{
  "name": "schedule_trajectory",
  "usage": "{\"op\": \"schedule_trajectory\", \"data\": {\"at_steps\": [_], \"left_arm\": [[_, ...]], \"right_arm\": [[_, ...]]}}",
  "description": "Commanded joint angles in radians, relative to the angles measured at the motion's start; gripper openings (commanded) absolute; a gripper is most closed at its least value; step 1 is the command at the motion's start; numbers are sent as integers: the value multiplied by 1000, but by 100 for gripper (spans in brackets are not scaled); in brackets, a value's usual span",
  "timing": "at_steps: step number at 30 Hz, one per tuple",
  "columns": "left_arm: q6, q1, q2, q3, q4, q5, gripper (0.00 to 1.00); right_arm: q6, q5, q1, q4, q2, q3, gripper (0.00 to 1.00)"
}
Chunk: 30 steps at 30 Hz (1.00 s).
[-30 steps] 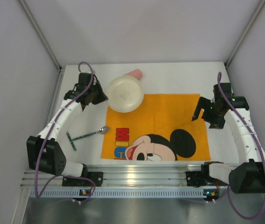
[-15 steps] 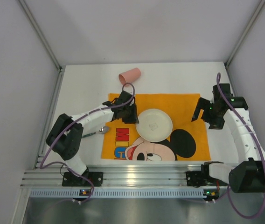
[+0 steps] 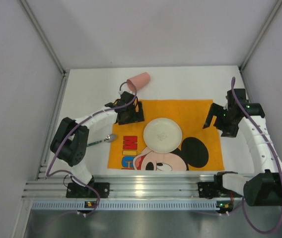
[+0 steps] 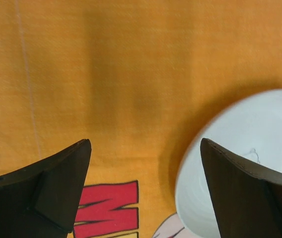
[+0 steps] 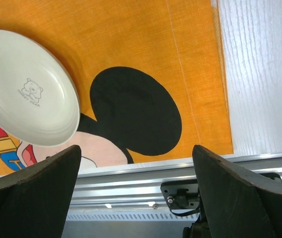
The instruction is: Set the dinner table for one person
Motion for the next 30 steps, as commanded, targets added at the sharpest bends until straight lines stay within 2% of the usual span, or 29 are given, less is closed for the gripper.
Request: {"op": "schedule_trajectory", "data": {"at_steps": [1,6,11,22,27,30], "left_arm": [[10,84,40,20,28,-10,95],[13,173,29,-69,89,66,93],[34,242,17,-162,111,67,93],[91,350,-67,-275,63,38,93],[97,351,-170,-189,3,23,93],[76,351,-205,-54,18,69,94]], "right_arm": [[4,-46,15,33,20,60,94],[-10,-109,40,45,147,230,95],[1,-118,72,19,219,351,95],[32,-98,87,51,130,210,95],[37,-91,86,56,68,140,95],[40,-86,86,50,31,109,95]]}}
